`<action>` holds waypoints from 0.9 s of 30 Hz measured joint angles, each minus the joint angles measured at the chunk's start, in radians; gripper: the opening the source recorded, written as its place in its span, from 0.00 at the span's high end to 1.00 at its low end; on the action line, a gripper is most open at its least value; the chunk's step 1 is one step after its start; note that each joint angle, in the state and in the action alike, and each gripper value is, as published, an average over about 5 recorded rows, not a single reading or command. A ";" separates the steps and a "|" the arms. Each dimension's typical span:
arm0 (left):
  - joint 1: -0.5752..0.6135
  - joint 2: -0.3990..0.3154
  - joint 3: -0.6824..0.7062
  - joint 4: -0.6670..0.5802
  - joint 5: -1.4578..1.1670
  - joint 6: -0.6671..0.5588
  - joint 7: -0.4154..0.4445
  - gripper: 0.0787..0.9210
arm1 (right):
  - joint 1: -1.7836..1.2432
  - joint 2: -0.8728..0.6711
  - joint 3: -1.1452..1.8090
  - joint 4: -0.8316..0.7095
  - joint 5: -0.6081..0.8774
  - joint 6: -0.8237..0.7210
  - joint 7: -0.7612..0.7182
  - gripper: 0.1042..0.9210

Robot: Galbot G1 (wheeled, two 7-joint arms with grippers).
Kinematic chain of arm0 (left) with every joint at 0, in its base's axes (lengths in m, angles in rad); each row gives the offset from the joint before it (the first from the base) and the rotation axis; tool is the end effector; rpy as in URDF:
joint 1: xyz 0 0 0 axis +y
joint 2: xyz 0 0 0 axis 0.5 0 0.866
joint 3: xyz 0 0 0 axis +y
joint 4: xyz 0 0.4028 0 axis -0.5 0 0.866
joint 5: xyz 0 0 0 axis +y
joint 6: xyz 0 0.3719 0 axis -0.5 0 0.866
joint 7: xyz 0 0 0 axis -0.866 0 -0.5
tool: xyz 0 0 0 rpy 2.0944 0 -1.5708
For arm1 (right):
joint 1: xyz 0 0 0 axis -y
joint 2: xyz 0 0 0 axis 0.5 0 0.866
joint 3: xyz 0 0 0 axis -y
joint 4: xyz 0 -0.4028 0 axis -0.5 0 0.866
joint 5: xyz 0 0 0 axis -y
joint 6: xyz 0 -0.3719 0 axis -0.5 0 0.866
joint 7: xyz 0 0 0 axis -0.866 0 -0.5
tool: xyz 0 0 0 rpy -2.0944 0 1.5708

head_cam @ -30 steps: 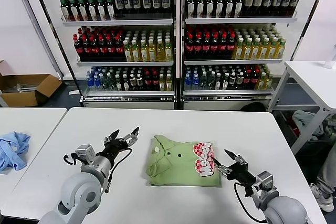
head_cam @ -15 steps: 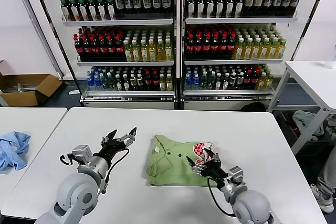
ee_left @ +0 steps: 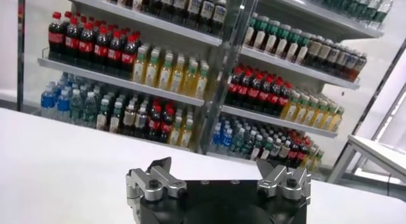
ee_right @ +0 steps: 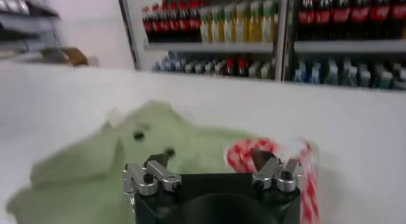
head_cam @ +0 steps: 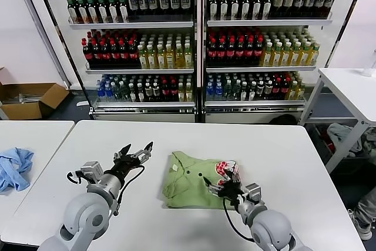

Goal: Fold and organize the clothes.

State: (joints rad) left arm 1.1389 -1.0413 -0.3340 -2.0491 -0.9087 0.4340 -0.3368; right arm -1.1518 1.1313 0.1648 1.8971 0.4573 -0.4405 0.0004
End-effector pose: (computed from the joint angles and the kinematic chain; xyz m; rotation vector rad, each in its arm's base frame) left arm 0.3017 0.0633 -0.2601 -0.2696 -2.7827 0.3961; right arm 0.2957 -0.0087 -0.3420 0.6466 -2.6697 0.0029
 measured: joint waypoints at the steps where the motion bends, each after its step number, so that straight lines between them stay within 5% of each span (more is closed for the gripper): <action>1: -0.001 -0.001 0.000 0.001 0.000 0.000 0.000 0.12 | 0.008 0.004 -0.005 0.003 0.000 0.006 0.003 0.12; 27: 0.010 -0.003 -0.013 0.002 0.000 -0.004 0.013 0.12 | 0.192 0.054 -0.221 -0.114 0.039 -0.091 0.062 0.12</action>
State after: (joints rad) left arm 1.1490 -1.0448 -0.3470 -2.0466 -0.9091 0.4297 -0.3238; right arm -0.9600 1.1851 -0.0557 1.7834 0.4958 -0.5319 0.0626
